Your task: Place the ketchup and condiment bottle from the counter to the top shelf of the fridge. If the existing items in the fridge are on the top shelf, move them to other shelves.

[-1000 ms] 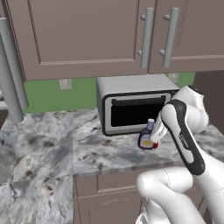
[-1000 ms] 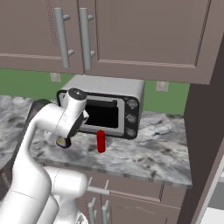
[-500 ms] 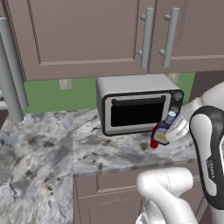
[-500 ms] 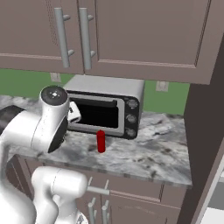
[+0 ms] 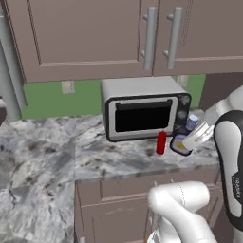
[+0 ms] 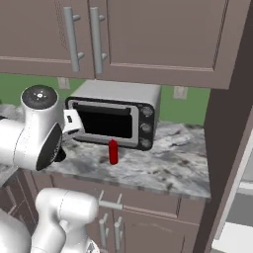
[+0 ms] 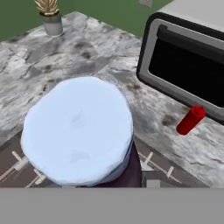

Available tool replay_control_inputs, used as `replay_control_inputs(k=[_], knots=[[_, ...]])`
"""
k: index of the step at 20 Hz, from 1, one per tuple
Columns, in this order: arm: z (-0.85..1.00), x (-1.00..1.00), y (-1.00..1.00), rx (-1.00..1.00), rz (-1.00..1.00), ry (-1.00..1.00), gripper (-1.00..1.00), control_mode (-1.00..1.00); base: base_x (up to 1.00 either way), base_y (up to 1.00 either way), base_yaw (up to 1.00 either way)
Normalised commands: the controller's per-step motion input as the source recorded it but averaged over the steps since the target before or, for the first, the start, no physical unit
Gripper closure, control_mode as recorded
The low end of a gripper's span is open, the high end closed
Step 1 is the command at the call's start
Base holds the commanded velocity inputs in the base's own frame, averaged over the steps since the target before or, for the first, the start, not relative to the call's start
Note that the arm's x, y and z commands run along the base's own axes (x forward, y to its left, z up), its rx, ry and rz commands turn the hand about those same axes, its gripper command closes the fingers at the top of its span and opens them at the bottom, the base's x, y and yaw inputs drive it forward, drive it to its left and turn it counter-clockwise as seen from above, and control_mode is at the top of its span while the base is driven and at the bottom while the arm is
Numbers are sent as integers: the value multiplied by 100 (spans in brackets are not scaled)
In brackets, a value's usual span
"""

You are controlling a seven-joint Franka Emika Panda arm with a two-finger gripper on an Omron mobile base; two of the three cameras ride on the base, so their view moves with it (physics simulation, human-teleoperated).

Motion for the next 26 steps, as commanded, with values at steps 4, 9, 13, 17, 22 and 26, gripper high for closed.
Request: replay_control_inputs(k=[4, 9, 13, 17, 22, 26], knots=[[0, 0, 0, 0, 0, 0, 100, 100, -100, -90, -1], [0, 0, 0, 0, 0, 0, 100, 100, -89, -100, -15], [0, 0, 0, 0, 0, 0, 100, 100, -4, -100, -36], [0, 0, 0, 0, 0, 0, 100, 100, 39, -100, -32], [0, 0, 0, 0, 0, 0, 100, 100, 74, -49, -15], [0, 0, 0, 0, 0, 0, 100, 100, 94, 0, 0]])
